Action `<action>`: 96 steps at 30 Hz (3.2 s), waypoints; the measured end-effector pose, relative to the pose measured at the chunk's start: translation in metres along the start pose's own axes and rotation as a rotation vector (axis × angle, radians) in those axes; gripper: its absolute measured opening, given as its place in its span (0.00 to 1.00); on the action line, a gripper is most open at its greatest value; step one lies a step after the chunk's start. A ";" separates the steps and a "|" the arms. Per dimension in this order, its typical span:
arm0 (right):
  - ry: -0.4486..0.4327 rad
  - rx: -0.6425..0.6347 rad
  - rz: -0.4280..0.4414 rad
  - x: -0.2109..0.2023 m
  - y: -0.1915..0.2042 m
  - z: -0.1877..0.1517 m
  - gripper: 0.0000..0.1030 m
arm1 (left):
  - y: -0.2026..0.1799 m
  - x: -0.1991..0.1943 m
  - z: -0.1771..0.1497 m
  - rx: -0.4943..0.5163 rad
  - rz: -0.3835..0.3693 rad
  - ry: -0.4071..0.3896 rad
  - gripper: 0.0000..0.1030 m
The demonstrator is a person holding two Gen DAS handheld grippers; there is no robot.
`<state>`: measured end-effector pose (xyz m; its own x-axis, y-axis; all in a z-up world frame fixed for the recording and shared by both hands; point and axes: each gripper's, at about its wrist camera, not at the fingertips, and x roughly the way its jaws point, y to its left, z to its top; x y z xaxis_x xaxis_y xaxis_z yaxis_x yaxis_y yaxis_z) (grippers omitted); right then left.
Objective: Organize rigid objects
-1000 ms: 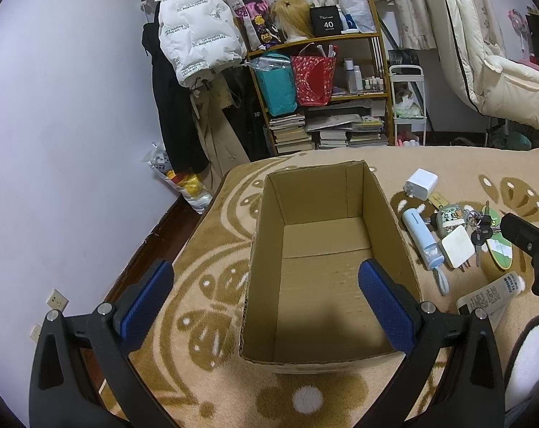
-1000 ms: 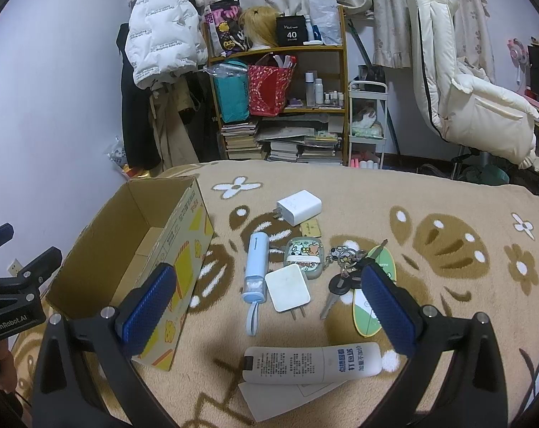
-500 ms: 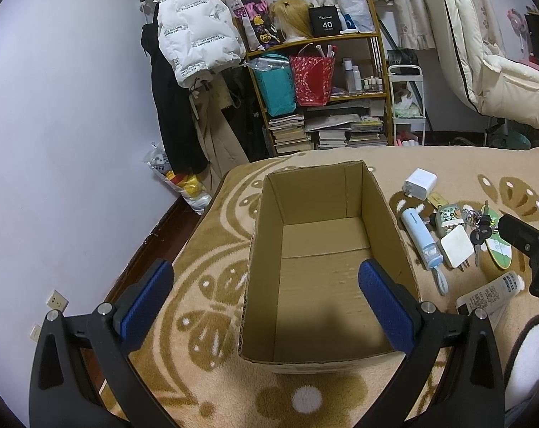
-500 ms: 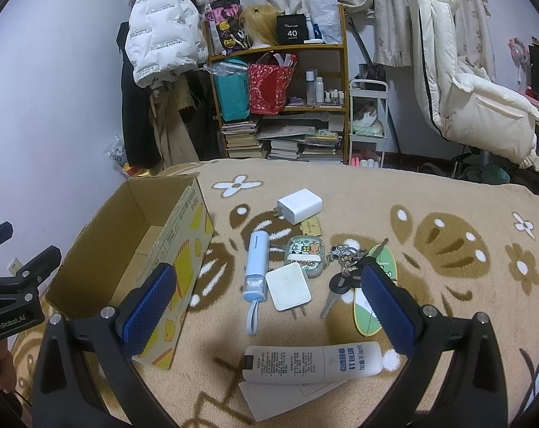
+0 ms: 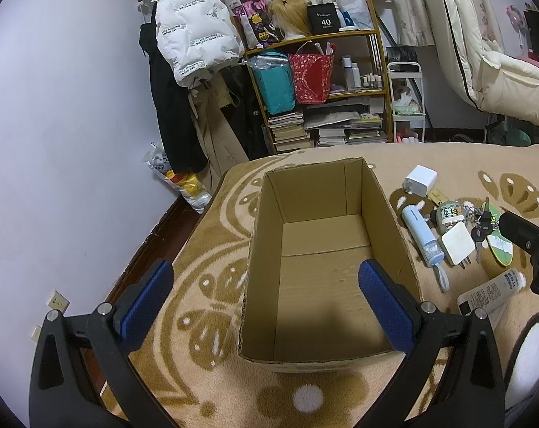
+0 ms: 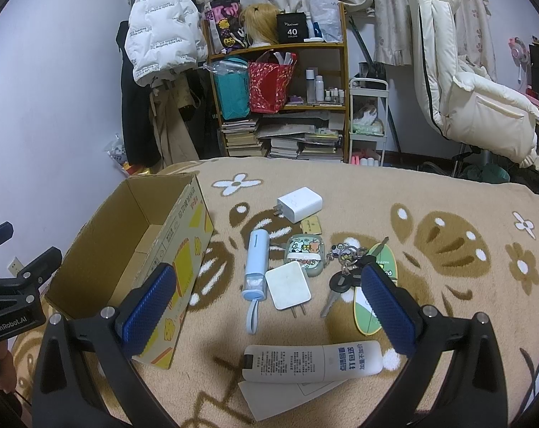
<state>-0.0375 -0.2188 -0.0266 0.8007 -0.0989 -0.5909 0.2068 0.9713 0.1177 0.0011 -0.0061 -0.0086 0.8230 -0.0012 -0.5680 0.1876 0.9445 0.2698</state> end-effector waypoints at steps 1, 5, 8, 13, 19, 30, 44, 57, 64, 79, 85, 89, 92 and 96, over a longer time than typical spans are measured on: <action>0.000 0.000 0.000 0.000 0.000 0.000 1.00 | 0.000 0.000 0.000 0.000 0.001 0.000 0.99; 0.001 0.000 0.000 0.000 0.000 0.000 1.00 | 0.000 0.000 0.000 0.002 0.000 -0.001 0.99; 0.002 0.000 0.000 0.000 0.000 0.000 1.00 | -0.001 0.001 0.000 0.010 0.000 0.002 0.99; 0.009 0.001 0.001 0.002 0.000 -0.002 1.00 | -0.002 0.003 0.001 0.019 0.004 0.010 0.99; 0.031 0.015 -0.003 0.007 -0.006 -0.006 1.00 | -0.001 0.009 0.001 0.029 0.026 0.037 0.99; 0.185 0.077 -0.087 0.028 -0.030 -0.010 1.00 | 0.003 0.034 -0.003 0.021 0.061 0.129 0.99; 0.401 0.104 -0.095 0.063 -0.036 -0.037 1.00 | 0.017 0.074 -0.006 -0.038 0.063 0.262 0.99; 0.507 0.111 -0.096 0.074 -0.031 -0.052 1.00 | 0.011 0.097 -0.016 -0.002 0.080 0.373 0.99; 0.571 0.142 -0.087 0.082 -0.035 -0.061 1.00 | 0.016 0.111 -0.016 -0.038 0.076 0.415 0.99; 0.560 0.128 -0.125 0.092 -0.036 -0.058 1.00 | 0.014 0.124 -0.020 -0.041 0.108 0.466 0.91; 0.548 0.127 -0.122 0.094 -0.036 -0.057 1.00 | 0.014 0.122 -0.016 -0.067 0.113 0.411 0.84; 0.541 0.110 -0.114 0.093 -0.034 -0.056 1.00 | 0.010 0.128 -0.018 -0.050 0.098 0.436 0.75; 0.549 0.139 -0.118 0.091 -0.037 -0.059 1.00 | 0.011 0.130 -0.018 -0.051 0.126 0.439 0.74; 0.565 0.180 -0.150 0.090 -0.043 -0.062 1.00 | 0.015 0.134 -0.019 -0.095 0.103 0.462 0.74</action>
<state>-0.0090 -0.2561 -0.1342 0.3438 -0.0533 -0.9375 0.4255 0.8989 0.1049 0.1039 0.0146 -0.0953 0.5069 0.2200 -0.8335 0.0501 0.9577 0.2832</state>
